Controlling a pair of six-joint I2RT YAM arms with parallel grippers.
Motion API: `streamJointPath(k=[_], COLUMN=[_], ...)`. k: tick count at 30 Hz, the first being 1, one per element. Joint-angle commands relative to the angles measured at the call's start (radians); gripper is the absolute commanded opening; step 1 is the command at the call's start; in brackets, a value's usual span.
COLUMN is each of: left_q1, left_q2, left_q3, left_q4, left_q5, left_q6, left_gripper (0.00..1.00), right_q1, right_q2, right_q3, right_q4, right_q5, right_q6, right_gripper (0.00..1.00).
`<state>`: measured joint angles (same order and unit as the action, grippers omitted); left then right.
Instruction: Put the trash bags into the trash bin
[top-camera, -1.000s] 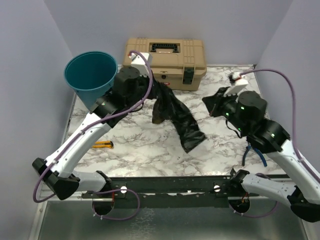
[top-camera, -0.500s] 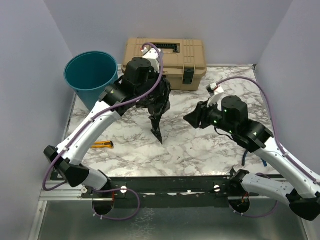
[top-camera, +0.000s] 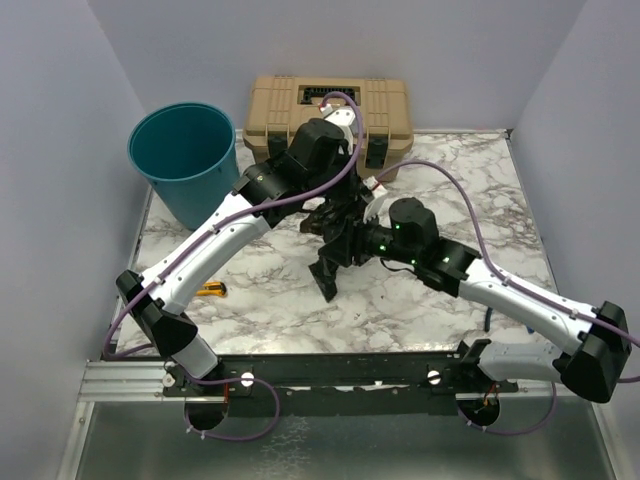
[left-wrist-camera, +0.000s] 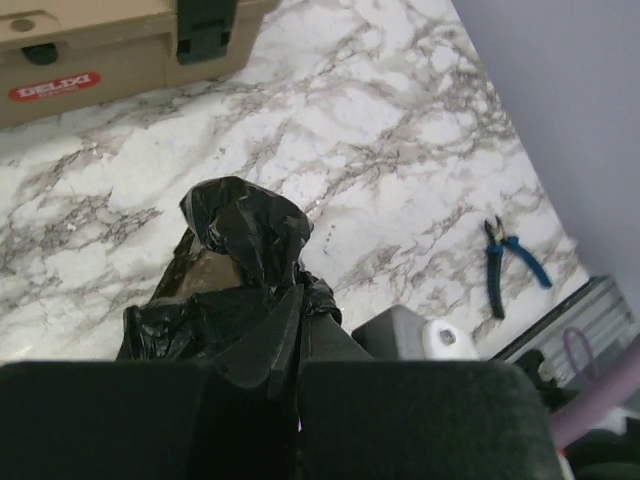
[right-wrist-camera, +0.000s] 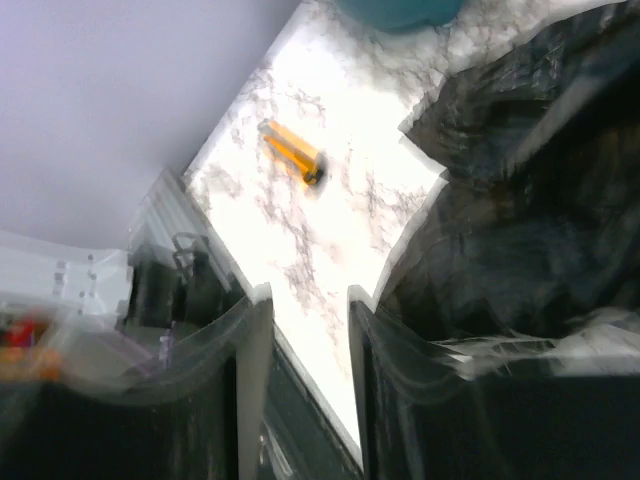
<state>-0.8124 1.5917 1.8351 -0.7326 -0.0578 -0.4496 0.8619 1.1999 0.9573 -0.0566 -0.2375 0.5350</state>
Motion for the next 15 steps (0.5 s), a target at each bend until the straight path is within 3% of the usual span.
streamJointPath(k=[1, 4, 7, 12, 15], left_q1=[0.005, 0.004, 0.003, 0.004, 0.004], left_q2=[-0.012, -0.025, -0.037, -0.070, -0.090], left_q3=[0.080, 0.097, 0.102, 0.069, 0.034], left_q4=[-0.007, -0.007, -0.006, -0.007, -0.005], left_q5=[-0.124, -0.154, -0.134, -0.119, -0.130], left_q6=[-0.054, -0.072, -0.092, -0.102, -0.109], left_gripper=[0.00, 0.00, 0.00, 0.00, 0.00], right_q1=[0.063, 0.063, 0.001, -0.268, -0.417], right_q2=[0.031, 0.016, 0.032, 0.095, 0.132], right_q3=[-0.131, -0.223, -0.186, -0.036, 0.026], right_q4=[0.203, 0.303, 0.257, 0.117, 0.065], right_q5=[0.226, 0.357, 0.480, 0.408, 0.233], right_q6=[0.100, 0.128, 0.099, 0.016, 0.043], right_gripper=[0.39, 0.40, 0.44, 0.44, 0.44])
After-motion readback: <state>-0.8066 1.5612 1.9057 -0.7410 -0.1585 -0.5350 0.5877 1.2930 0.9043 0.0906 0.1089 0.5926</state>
